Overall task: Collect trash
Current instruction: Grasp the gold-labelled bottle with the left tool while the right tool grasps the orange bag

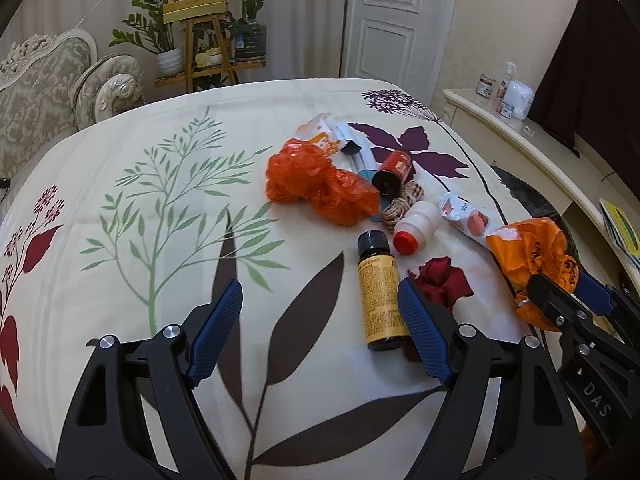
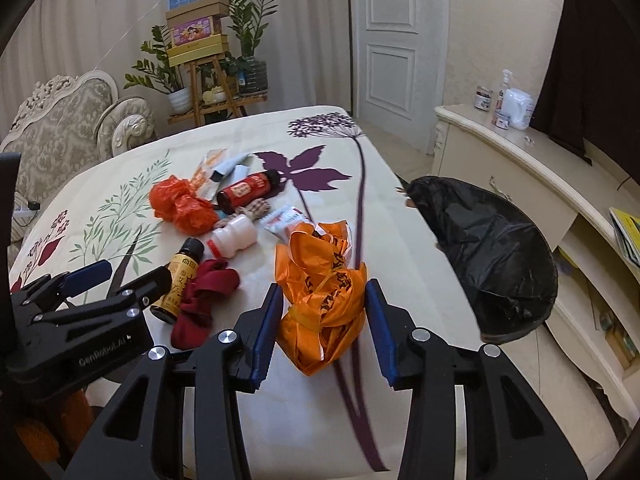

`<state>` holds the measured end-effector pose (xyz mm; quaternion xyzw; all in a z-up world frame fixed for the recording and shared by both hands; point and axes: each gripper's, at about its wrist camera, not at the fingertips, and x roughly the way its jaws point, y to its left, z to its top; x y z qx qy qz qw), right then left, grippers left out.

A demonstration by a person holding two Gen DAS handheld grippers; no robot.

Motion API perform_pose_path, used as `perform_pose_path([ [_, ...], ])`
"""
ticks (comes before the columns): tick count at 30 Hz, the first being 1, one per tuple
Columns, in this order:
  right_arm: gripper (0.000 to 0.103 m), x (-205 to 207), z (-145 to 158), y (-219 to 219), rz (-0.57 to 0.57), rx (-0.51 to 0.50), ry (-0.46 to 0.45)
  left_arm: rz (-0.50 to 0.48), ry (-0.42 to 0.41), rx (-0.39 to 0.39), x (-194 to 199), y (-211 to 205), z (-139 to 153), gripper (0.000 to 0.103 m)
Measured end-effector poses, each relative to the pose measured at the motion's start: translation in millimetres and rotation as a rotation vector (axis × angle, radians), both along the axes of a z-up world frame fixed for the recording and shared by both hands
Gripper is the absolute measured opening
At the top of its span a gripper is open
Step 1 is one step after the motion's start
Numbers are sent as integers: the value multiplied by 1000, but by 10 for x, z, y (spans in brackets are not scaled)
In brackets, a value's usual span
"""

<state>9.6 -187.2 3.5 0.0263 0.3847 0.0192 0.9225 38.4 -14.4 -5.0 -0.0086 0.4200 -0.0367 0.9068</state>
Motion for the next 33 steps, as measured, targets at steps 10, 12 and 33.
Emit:
perform_pose_path([
  [10, 42, 87, 0, 7, 13, 24, 2, -23, 30, -18, 66, -31, -49, 78],
  [12, 43, 117, -40, 16, 27, 30, 23, -19, 37, -30, 75, -4, -62, 77],
  [33, 46, 306, -210, 106, 53, 31, 82, -77, 83, -19, 233, -20, -132, 41],
])
